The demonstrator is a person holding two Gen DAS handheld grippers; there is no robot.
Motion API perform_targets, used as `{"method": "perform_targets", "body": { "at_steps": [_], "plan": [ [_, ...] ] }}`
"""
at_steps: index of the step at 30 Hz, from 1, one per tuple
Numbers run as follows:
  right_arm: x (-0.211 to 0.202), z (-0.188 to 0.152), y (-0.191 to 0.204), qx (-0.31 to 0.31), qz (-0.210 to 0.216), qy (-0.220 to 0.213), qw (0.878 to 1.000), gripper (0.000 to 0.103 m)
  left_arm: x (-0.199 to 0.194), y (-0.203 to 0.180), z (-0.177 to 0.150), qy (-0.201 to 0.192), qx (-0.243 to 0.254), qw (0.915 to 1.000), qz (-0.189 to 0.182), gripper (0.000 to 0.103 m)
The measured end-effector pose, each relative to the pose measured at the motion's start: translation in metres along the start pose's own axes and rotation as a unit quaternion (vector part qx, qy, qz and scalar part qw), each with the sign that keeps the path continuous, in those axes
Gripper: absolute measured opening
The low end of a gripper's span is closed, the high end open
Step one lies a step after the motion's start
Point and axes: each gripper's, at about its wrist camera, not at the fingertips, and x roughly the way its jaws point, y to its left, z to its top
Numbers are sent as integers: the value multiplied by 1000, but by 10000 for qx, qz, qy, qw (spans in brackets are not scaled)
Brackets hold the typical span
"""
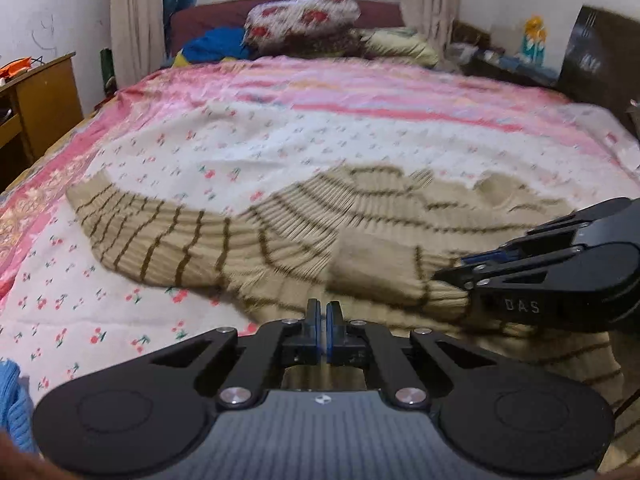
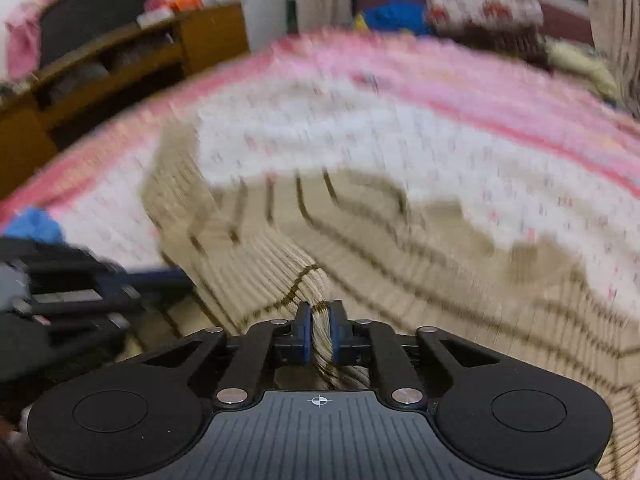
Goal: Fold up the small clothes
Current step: 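Grasp the other sleeve cuff with the left gripper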
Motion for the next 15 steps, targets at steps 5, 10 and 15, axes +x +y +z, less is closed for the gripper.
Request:
{"method": "perform_targets", "body": {
  "at_steps": [5, 10, 15],
  "plan": [
    [-20, -3, 3, 102, -105, -397, 9991, 15, -10, 22, -6, -119, -206, 9997, 11, 11],
    [-28, -12, 11, 57, -155, -537, 9984, 16, -13, 46, -1, -178, -355, 9987, 329, 11],
    [-22, -13, 15, 19, -387, -385, 9985, 17, -7, 71, 9, -222, -360, 9973, 603, 12]
  ]
}}
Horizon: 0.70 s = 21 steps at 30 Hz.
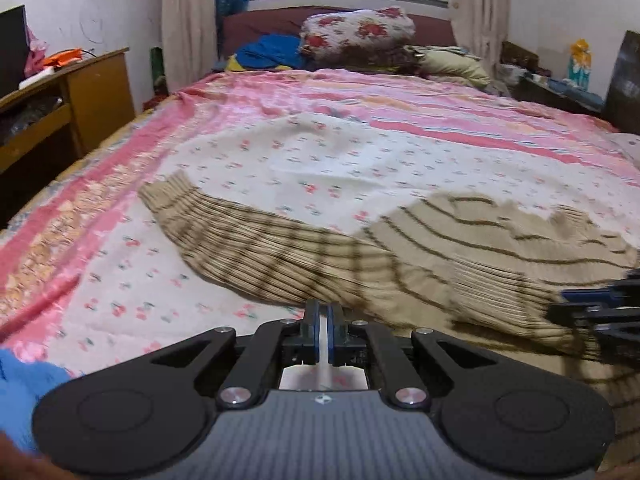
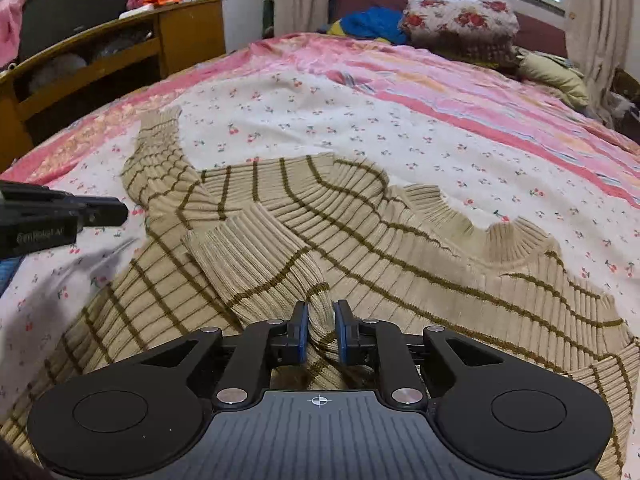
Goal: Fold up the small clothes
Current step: 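Grasp the other sleeve cuff with the left gripper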
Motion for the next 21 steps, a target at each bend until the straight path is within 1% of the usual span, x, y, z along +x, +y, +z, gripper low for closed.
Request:
{"method": "perform_targets", "body": {
  "at_steps": [2, 4, 7, 10, 12, 15, 19, 21],
  "plan": [
    [-6, 2, 1, 22, -8, -113, 9999, 17, 9, 14, 6, 29, -46, 9999, 134, 12],
    [-11, 3, 2, 75, -10, -193, 9998, 17, 19, 31, 15, 50, -204, 9995, 218, 12],
    [-15, 1, 2, 183, -34, -207, 9996, 17, 36, 56, 26, 105, -539, 9980, 326, 12],
    [-16, -4, 3, 251, -9, -174, 9995, 17, 55, 76, 36, 192, -823, 9959, 326, 12],
    [-15, -6, 2, 281, 10, -119, 9995, 17, 68, 86, 43, 274, -1022, 9939, 302, 12],
    [-14, -7, 2, 371, 21, -81, 9993, 17, 88, 100, 52, 316, -1281, 9905, 376, 12],
    [-10, -3, 0, 483, 38, -93, 9988, 17, 107, 112, 55, 416, -1646, 9847, 401, 12],
    [-8, -2, 0, 508, 27, -88, 9987, 17, 112, 115, 57, 382, -1724, 9835, 392, 12]
  ]
}}
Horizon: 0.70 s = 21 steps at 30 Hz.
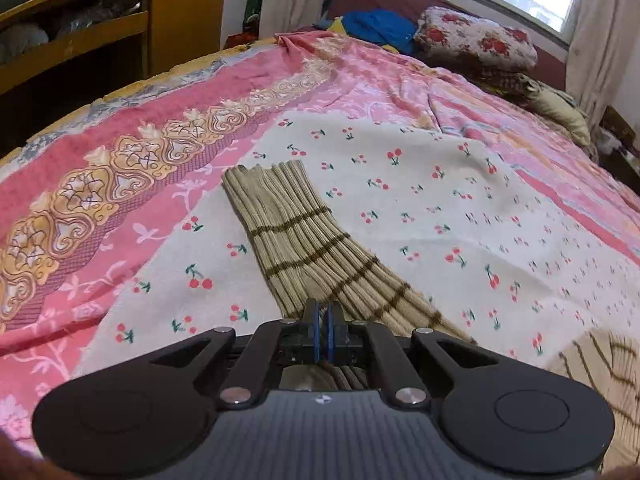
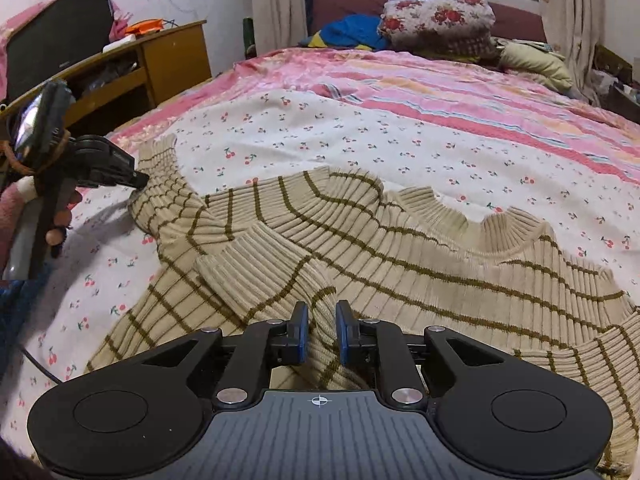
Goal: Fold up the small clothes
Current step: 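Grasp the other sleeve cuff with the left gripper, then fold the held sleeve across the body with the left gripper and release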
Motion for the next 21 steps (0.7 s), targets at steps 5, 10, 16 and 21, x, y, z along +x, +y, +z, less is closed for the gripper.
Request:
{"method": "perform_targets", "body": {
  "at_steps": [5, 10, 16, 21],
  "plan": [
    [3, -3, 0, 18, 29, 29, 10000, 17, 6, 1, 5, -42, -179, 9998, -30, 17],
    [4, -3, -2, 100, 45, 25, 9999, 17, 7, -5, 2, -134, -108, 9998, 51, 17],
    [-2, -4, -4, 194, 80, -15, 9998, 17, -7, 3, -5, -377, -417, 9981, -262, 7],
    [-7, -5, -7, 273, 107, -74, 9995, 17, -32, -2, -3, -593, -537, 9937, -781, 7]
  ]
}}
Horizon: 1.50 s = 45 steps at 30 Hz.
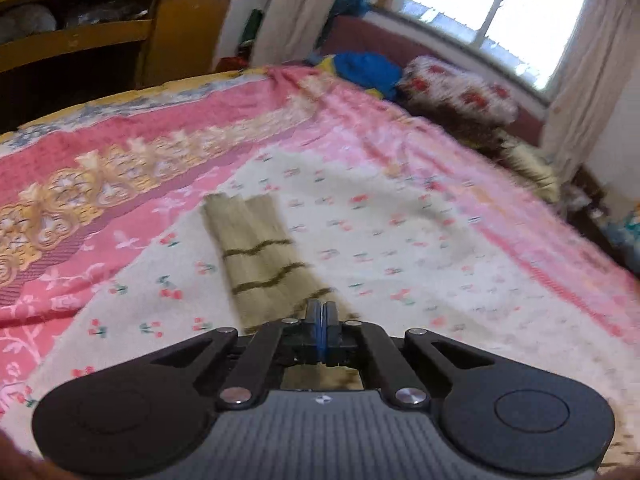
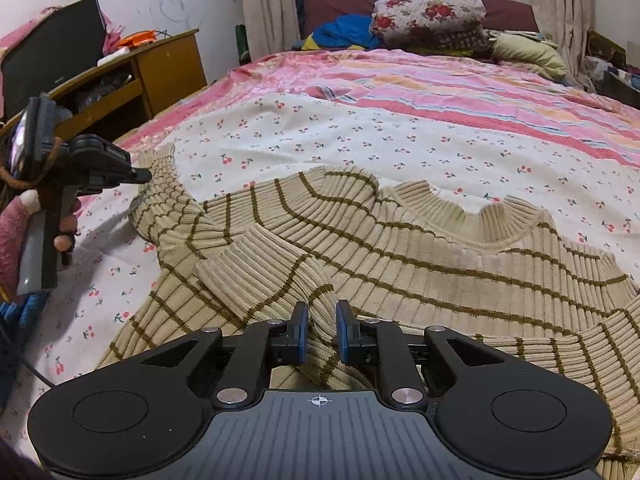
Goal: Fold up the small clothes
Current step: 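Fold the held sleeve across the body with the left gripper and release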
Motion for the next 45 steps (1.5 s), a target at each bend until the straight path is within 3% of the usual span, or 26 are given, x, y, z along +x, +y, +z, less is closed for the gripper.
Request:
{"method": "perform_targets", "body": {
  "at_steps": [2, 5, 7, 11, 14, 18, 20, 24, 28, 31, 34, 37, 39, 45],
  "plan": [
    [-3, 0, -1, 44, 12, -40, 10000, 17, -13, -12, 1, -54, 79, 9996, -270, 7],
    [-11, 1, -5, 182, 70, -89, 9998, 17, -29, -19, 5, -169, 93, 9992, -348, 7],
    [-14, 1, -8, 305, 185, -103, 9993, 17, -25, -8, 12, 59, -171, 9990, -409, 8],
    [-11, -1, -8, 364, 212, -54, 9991, 17, -7, 18, 11, 332, -512, 9980, 170, 17],
    [-7, -2, -6, 357, 260, -4, 9990, 17, 3, 34, 6, 311, -777, 9954, 457, 29],
    [-2, -2, -4, 339, 316, 27, 9989, 17, 20, 47, 4, 336, -1220, 9917, 206, 47],
    [0, -1, -3, 348, 337, 29, 9988, 17, 28, 48, 2, 352, -1442, 9889, 35, 49],
    [1, -1, -4, 377, 359, 26, 9986, 17, 37, 38, 2, 179, -1304, 9911, 199, 52],
    [-2, -2, -8, 447, 407, 6, 9982, 17, 27, 44, -1, 110, -1350, 9905, 220, 52],
    [-2, -2, -9, 468, 439, -13, 9979, 17, 25, 49, 0, -96, -1192, 9911, 576, 52],
    [1, -3, -7, 441, 419, 21, 9981, 17, 39, 53, 8, -148, -1409, 9880, 611, 52],
    [2, -2, -5, 420, 398, 40, 9983, 17, 52, 38, 18, -35, -1093, 9909, 786, 49],
    [1, -1, -6, 432, 379, 29, 9983, 17, 54, 33, 18, 59, -930, 9928, 750, 15],
    [-8, 0, -10, 473, 311, -99, 9983, 17, 17, 24, 10, -288, -1023, 9941, 238, 14]
  ]
}}
